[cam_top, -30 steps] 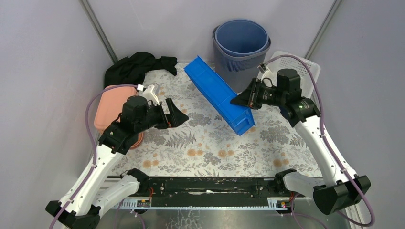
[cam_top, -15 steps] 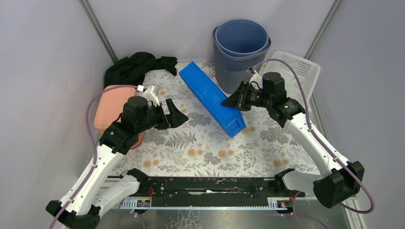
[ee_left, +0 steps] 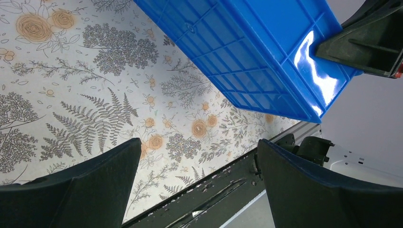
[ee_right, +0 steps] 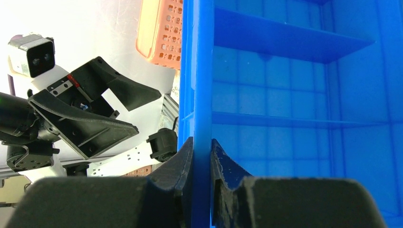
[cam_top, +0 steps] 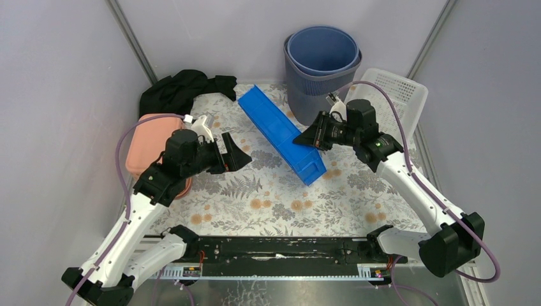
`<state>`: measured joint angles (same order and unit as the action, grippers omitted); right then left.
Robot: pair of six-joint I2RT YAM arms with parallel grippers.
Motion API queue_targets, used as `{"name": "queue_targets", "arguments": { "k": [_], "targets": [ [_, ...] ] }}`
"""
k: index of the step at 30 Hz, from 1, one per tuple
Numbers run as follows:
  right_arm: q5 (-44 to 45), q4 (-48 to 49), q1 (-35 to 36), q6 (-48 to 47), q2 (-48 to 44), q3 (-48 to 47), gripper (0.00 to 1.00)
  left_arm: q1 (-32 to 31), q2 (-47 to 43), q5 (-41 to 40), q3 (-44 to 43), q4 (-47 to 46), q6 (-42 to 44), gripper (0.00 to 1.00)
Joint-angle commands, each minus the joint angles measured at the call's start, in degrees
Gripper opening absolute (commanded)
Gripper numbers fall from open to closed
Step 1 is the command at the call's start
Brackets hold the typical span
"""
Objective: Turn the large container upside down
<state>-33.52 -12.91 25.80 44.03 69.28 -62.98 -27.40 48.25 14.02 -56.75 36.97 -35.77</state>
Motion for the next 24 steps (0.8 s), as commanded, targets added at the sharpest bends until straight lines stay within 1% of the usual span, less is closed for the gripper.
{"name": "queue_targets", "arguments": {
  "k": [1, 24],
  "targets": [
    [-0.8, 9.0, 0.9, 0.1, -0.9, -0.7, 0.0, -0.4, -0.1, -0.8, 0.6, -1.4, -0.3, 1.0],
    [-0.3, 9.3, 1.2, -0.3, -0.6, 0.2, 0.0, -0.4, 1.0, -0.5, 0.9, -2.4, -0.4, 1.0]
  ]
}}
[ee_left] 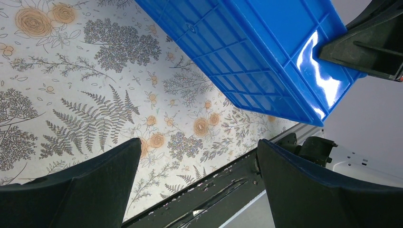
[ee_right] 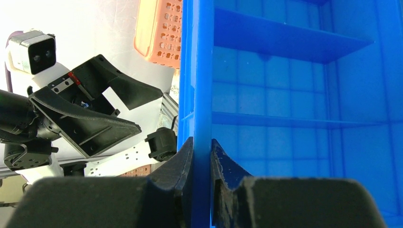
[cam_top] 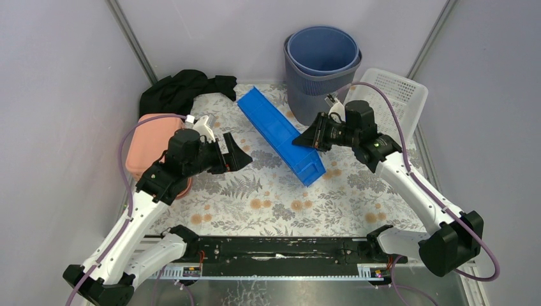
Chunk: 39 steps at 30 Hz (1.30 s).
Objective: Turn the large container upside down
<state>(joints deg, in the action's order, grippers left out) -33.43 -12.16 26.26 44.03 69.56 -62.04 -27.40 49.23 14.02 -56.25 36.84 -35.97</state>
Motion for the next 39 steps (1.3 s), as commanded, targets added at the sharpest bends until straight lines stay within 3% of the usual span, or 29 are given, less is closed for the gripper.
{"name": "queue_targets", "arguments": {
  "k": [1, 23, 39],
  "targets": [
    [-0.4, 8.7, 0.8, -0.2, -0.9, -0.7, 0.0, -0.4, 0.1, -0.5, 0.4, -2.2, -0.1, 1.0],
    [2.5, 14.6, 0.7, 3.2, -1.3, 4.4, 0.0, -0.4, 0.2, -0.5, 1.4, -3.1, -0.3, 1.0],
    [7.6, 33.2, 1.0, 13.1, -3.0, 15.4, 0.0, -0.4, 0.1, -0.5, 1.2, -2.9, 0.0, 1.0]
  ]
}}
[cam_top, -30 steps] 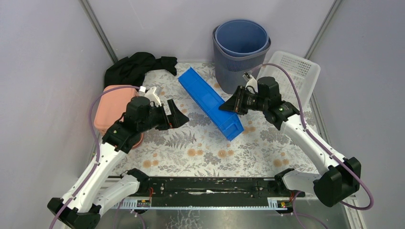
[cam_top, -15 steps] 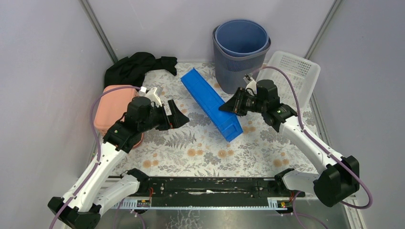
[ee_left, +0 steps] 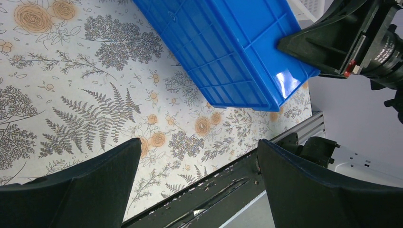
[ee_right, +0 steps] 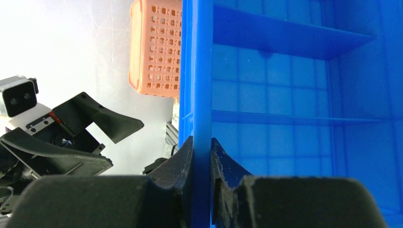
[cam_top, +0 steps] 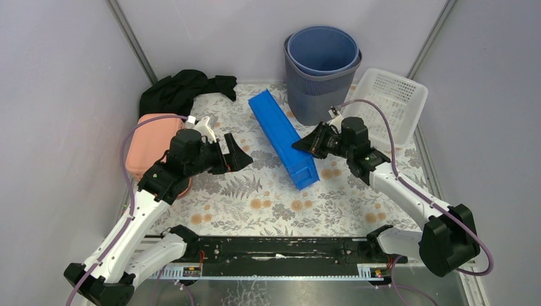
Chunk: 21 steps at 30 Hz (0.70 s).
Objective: Turn the large container upside down
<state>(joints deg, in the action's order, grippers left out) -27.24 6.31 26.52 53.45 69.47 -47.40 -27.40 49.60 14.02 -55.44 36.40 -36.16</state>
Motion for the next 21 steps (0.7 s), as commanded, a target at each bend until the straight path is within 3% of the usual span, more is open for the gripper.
{"name": "queue_targets", "arguments": {
  "k": [1, 21],
  "targets": [
    [1.8, 15.7, 0.8, 4.2, -2.9, 1.3, 0.0, -0.4, -0.3, -0.5, 0.4, -2.5, 0.2, 1.0],
    [14.2, 28.2, 3.8, 11.8, -3.7, 11.1, 0.0, -0.4, 0.4, -0.4, 0.5, -2.7, 0.3, 1.0]
  ]
}}
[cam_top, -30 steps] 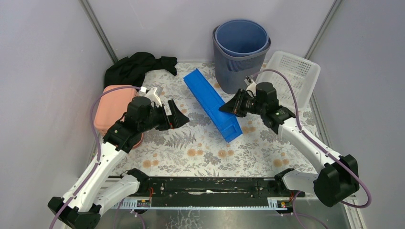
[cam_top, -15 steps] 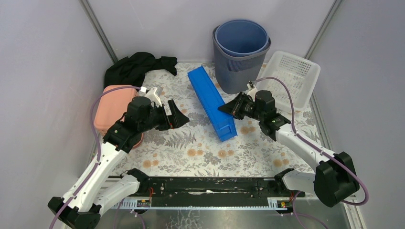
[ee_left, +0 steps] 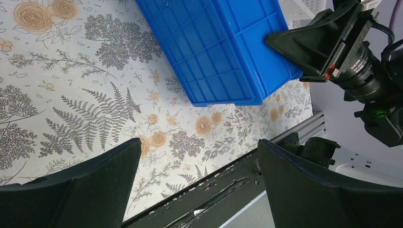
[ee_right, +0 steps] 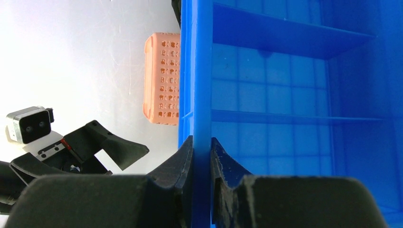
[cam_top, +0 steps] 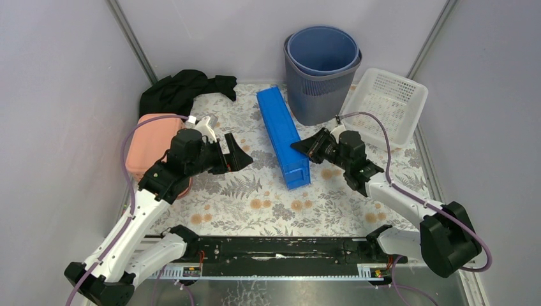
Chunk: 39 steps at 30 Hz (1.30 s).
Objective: Turn the large container upside down
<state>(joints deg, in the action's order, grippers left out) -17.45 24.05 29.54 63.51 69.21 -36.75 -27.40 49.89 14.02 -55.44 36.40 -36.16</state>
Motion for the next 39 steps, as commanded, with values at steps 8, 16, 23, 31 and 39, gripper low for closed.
{"name": "queue_targets", "arguments": {
  "k": [8, 16, 23, 31, 39],
  "targets": [
    [8.7, 17.0, 1.5, 4.8, -3.7, 4.8, 0.0, -0.4, 0.5, -0.3, 0.9, -3.2, 0.3, 1.0],
    [8.6, 23.5, 2.3, 8.8, 0.6, 6.8, 0.0, -0.4, 0.7, -0.3, 1.3, -3.4, 0.3, 1.0],
    [11.0, 28.0, 4.1, 12.5, 3.6, 8.3, 0.0, -0.4, 0.8, -0.5, 1.5, -3.5, 0.3, 1.0],
    [13.7, 28.2, 6.1, 13.5, 5.0, 8.6, 0.0, -0.4, 1.0, -0.9, 1.5, -3.7, 0.2, 1.0],
    [18.1, 27.6, 8.7, 15.3, 5.4, 9.4, 0.0, -0.4, 1.4, -0.7, 1.7, -4.2, 0.0, 1.0]
  ]
}}
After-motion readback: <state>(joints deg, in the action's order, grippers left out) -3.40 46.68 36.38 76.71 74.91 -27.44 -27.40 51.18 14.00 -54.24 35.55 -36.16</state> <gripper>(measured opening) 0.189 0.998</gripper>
